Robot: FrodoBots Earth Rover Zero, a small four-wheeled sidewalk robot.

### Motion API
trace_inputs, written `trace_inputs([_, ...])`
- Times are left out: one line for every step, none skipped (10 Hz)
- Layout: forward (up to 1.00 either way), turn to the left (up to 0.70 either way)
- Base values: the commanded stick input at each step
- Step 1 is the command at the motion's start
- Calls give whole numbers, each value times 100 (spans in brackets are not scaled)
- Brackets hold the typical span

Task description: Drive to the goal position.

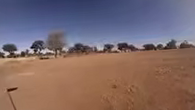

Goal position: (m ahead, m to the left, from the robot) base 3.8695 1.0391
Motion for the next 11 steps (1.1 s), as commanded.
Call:
trace_inputs([50,0])
trace_inputs([50,0])
trace_inputs([50,0])
trace_inputs([50,0])
trace_inputs([50,0])
trace_inputs([50,0])
trace_inputs([50,0])
trace_inputs([50,0])
trace_inputs([50,0])
trace_inputs([50,0])
trace_inputs([50,0])
